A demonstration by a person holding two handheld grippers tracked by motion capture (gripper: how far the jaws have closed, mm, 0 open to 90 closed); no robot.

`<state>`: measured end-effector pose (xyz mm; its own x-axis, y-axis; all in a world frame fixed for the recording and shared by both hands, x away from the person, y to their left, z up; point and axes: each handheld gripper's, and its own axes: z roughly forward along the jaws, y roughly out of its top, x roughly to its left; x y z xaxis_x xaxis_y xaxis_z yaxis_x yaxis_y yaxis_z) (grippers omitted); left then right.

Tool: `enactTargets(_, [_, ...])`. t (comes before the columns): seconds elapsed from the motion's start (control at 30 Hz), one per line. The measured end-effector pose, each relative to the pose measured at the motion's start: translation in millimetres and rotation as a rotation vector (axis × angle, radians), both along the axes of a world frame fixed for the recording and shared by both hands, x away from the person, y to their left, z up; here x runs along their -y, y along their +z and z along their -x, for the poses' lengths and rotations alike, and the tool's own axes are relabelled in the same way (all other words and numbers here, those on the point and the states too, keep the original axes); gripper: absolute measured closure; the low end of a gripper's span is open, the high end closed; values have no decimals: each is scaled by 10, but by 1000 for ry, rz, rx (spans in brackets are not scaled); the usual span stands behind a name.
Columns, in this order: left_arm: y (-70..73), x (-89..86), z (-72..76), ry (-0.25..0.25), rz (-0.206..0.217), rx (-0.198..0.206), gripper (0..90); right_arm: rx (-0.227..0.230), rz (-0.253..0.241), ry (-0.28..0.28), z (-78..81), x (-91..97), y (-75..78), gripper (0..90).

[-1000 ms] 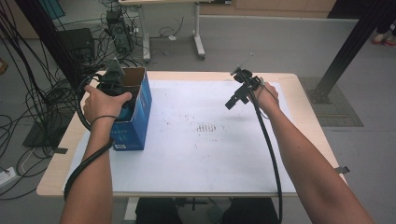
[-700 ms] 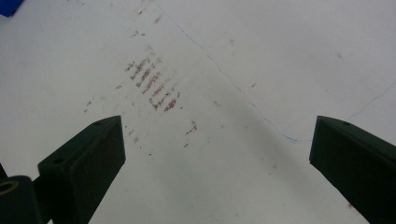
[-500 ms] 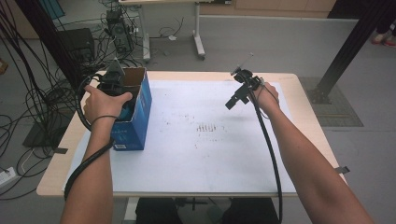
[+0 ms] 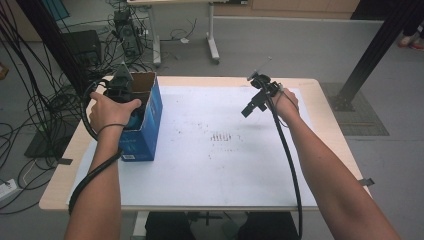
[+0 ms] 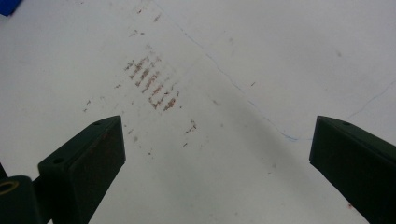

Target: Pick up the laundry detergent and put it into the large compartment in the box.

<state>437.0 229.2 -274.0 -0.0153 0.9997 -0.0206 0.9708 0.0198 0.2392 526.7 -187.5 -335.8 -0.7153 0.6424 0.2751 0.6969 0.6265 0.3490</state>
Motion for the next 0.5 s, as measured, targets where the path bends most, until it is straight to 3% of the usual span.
enactTargets(0.5, [26, -23, 26, 8, -10, 11, 325, 6, -2, 6, 1, -17, 4, 32])
